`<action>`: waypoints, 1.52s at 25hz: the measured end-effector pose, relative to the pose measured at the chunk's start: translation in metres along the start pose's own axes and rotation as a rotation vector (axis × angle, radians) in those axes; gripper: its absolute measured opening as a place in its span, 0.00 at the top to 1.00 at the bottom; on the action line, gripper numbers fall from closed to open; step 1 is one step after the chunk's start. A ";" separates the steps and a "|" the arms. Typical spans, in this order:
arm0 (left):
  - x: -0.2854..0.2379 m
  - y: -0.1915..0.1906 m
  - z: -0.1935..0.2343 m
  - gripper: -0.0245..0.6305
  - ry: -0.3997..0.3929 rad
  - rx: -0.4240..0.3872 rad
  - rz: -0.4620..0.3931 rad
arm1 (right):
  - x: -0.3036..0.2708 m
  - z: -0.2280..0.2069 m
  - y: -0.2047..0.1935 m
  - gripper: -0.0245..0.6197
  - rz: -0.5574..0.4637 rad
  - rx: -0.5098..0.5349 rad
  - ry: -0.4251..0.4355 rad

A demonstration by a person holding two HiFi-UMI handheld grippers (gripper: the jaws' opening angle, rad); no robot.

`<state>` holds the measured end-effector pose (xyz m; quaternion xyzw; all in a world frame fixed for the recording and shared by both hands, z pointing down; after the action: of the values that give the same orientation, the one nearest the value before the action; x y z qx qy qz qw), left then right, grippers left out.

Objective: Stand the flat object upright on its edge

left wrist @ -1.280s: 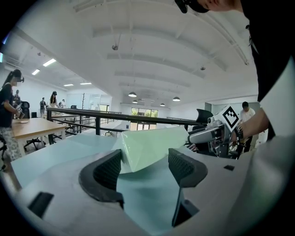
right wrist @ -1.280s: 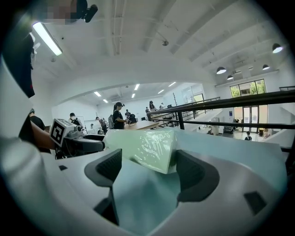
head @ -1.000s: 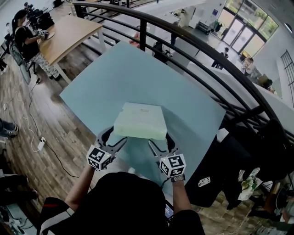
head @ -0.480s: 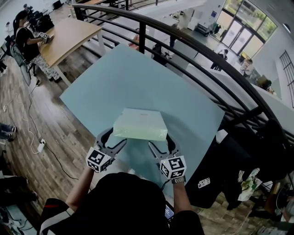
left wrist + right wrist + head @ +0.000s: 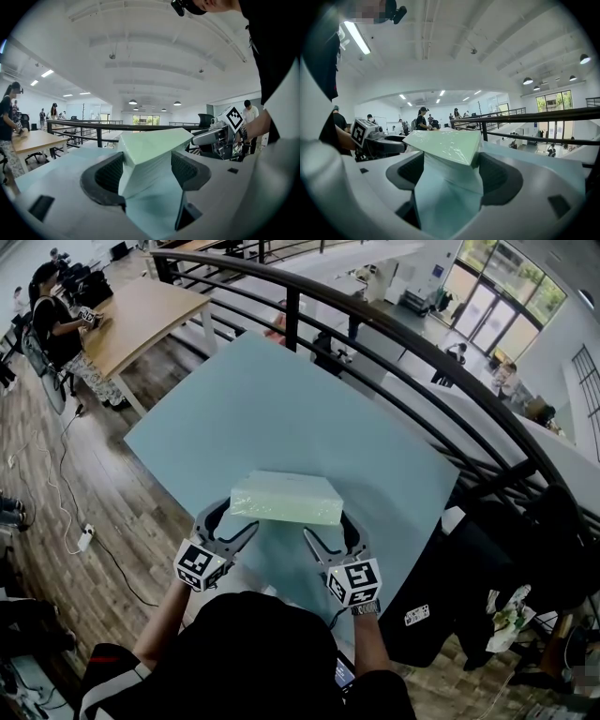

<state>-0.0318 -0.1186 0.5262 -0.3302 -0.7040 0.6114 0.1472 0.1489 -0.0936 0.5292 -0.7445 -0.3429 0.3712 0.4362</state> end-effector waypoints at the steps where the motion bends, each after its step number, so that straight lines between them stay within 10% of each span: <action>1: 0.000 0.001 0.001 0.50 0.002 -0.001 -0.001 | 0.000 0.000 0.001 0.43 -0.001 0.002 0.001; 38: 0.004 0.020 -0.002 0.50 0.016 -0.017 -0.013 | 0.011 0.004 0.017 0.43 -0.023 0.027 0.006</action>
<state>-0.0276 -0.1141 0.5065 -0.3317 -0.7099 0.6019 0.1540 0.1536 -0.0890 0.5098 -0.7359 -0.3449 0.3684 0.4514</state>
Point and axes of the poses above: the fingertips, and each gripper's own axes: x backward along the fingers, z to its left, y out of its top, the point moved 1 cm from there along x, backward along the fingers, and after that the axes turned 13 degrees about -x, right-handed, at the moved point
